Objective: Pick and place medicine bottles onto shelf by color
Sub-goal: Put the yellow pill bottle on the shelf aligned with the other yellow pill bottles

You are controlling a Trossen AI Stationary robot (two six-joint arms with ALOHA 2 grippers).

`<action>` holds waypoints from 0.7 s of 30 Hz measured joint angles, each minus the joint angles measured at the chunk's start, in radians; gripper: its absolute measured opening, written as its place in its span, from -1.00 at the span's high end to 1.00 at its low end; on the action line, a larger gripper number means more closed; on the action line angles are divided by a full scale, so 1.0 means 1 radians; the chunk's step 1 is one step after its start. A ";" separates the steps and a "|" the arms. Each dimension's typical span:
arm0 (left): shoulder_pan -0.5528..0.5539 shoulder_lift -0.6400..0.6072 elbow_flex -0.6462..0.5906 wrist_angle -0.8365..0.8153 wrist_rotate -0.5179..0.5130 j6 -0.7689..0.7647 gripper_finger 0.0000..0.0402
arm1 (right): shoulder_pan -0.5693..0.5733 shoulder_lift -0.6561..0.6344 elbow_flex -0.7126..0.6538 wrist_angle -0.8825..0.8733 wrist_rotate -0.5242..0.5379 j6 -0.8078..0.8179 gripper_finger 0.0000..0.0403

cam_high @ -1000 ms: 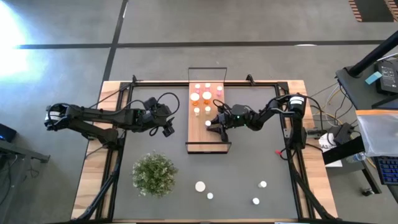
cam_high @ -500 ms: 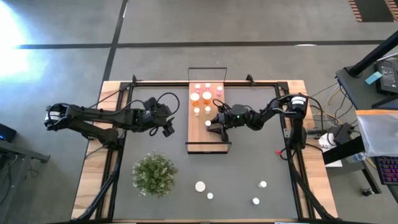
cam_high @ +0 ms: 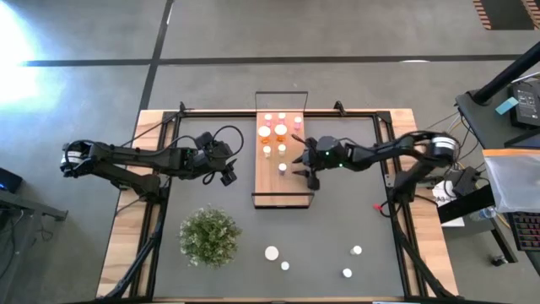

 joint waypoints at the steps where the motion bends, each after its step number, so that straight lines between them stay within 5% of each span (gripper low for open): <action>1: 0.000 0.000 0.000 0.000 0.000 0.000 -0.09 | 0.000 -0.031 0.000 -0.043 0.021 -0.004 0.14; 10: 0.000 0.000 0.000 0.000 0.000 0.000 -0.09 | 0.002 -0.281 0.000 -0.354 0.046 0.142 0.17; 21: 0.000 0.000 0.000 0.000 0.000 0.000 -0.09 | 0.002 -0.406 0.000 -0.396 0.045 0.491 0.17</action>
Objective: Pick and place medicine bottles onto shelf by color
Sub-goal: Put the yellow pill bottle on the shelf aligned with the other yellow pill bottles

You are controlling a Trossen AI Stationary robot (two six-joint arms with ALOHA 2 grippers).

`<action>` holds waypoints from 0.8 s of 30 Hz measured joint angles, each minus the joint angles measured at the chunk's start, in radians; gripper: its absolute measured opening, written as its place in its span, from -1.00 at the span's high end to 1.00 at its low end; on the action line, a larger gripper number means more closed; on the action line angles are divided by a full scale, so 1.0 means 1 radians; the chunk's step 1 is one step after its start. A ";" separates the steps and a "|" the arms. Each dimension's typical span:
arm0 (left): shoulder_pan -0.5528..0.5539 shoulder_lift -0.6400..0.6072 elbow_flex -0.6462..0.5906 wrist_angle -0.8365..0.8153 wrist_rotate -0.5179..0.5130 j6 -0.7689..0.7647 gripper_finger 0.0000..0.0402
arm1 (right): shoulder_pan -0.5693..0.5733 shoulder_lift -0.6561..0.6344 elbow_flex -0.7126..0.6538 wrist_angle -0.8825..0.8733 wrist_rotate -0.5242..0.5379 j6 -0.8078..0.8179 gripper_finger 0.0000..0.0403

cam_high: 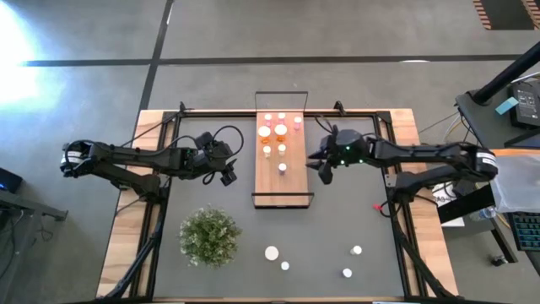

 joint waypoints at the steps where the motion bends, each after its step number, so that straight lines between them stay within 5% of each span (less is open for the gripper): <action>1: 0.000 0.000 0.000 0.000 0.000 0.000 -0.09 | 0.000 -0.006 0.000 -0.008 0.000 -0.007 0.17; 6: 0.000 0.000 0.000 0.000 0.000 0.000 -0.09 | 0.000 -0.036 0.010 -0.149 -0.008 -0.076 0.17; 12: 0.000 0.000 0.000 0.001 0.000 0.000 -0.09 | 0.005 -0.039 0.141 -0.549 -0.007 -0.031 0.17; 17: 0.000 0.000 0.000 0.000 0.000 -0.035 -0.09 | 0.049 -0.022 0.222 -0.821 -0.007 0.046 0.17; 24: 0.000 0.000 0.000 0.000 0.000 -0.051 -0.09 | 0.155 -0.022 0.227 -0.984 -0.008 0.233 0.01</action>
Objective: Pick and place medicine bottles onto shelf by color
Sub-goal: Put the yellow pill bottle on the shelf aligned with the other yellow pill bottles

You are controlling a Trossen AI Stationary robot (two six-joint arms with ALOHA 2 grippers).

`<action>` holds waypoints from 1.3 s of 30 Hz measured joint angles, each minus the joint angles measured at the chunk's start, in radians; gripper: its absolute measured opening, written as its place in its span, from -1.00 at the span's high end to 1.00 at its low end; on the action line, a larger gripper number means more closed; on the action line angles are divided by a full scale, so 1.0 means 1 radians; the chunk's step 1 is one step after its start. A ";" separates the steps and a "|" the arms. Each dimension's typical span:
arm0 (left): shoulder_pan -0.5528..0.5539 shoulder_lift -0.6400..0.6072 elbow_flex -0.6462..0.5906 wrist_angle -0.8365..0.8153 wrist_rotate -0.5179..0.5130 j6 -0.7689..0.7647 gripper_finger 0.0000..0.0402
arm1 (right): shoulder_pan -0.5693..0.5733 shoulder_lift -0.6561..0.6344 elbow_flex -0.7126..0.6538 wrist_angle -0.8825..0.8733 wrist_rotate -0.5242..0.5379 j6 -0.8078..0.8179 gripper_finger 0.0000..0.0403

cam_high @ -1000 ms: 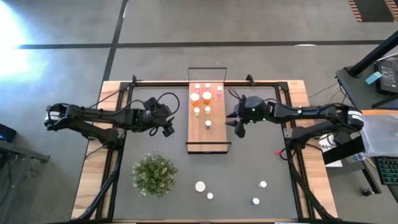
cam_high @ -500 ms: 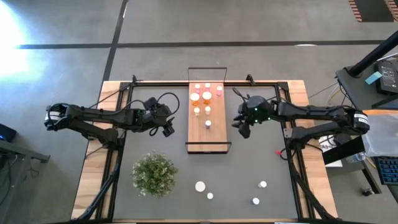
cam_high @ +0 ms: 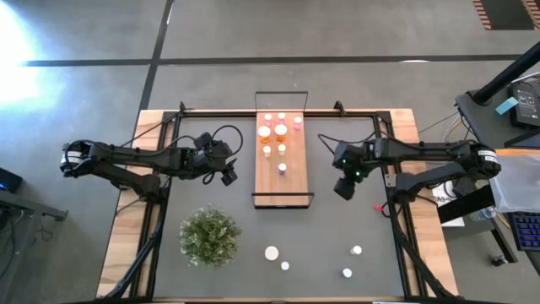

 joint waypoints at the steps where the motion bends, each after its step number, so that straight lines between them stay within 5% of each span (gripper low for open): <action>1: 0.000 0.000 0.000 0.000 0.000 0.000 -0.09 | 0.023 0.000 0.000 -0.015 0.001 0.030 -0.03; 9: 0.000 0.000 0.000 0.000 0.000 -0.001 -0.09 | 0.233 0.001 0.006 -0.041 0.000 0.290 -0.22; 24: 0.000 0.000 0.000 -0.001 0.054 -0.029 -0.09 | 0.713 0.103 0.052 -0.011 0.086 0.838 -0.21; 39: 0.000 0.000 0.000 -0.001 0.087 -0.029 -0.09 | 0.830 0.404 0.280 -0.134 0.095 0.840 -0.21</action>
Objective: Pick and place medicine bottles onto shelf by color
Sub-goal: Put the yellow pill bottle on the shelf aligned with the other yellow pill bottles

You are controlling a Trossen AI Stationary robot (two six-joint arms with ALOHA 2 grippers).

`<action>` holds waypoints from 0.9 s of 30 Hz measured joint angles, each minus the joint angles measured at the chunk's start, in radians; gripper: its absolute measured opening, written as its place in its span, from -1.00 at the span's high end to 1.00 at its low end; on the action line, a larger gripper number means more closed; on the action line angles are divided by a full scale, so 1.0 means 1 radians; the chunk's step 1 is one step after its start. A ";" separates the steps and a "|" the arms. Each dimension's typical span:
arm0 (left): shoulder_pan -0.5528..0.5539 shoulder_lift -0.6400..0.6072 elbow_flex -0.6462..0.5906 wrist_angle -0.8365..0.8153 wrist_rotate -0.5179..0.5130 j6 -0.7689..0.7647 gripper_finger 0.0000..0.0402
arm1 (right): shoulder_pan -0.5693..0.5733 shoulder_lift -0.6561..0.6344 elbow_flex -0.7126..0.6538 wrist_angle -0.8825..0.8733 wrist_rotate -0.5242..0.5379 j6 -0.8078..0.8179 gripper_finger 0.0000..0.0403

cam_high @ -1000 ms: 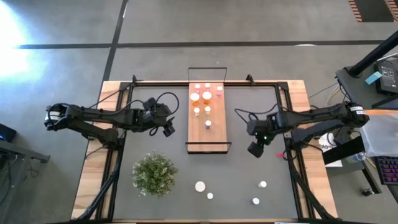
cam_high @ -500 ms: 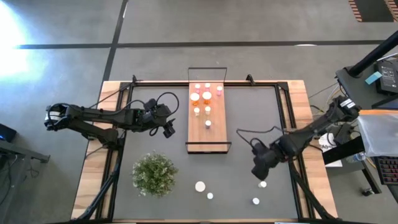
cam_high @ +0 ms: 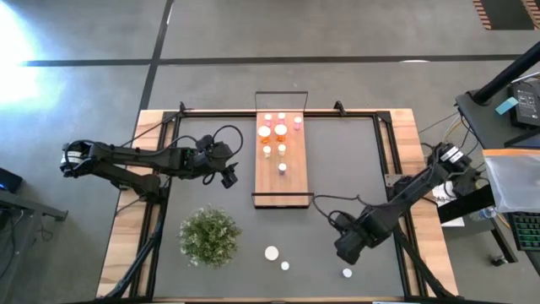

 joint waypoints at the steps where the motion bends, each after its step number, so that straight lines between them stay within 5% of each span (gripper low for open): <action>1: 0.000 0.000 0.000 0.000 0.006 0.000 -0.09 | 0.000 0.013 0.010 -0.003 -0.009 -0.007 -0.21; 27: 0.000 0.000 0.000 -0.002 0.034 0.001 -0.09 | 0.055 0.102 0.064 -0.030 -0.077 -0.013 -0.21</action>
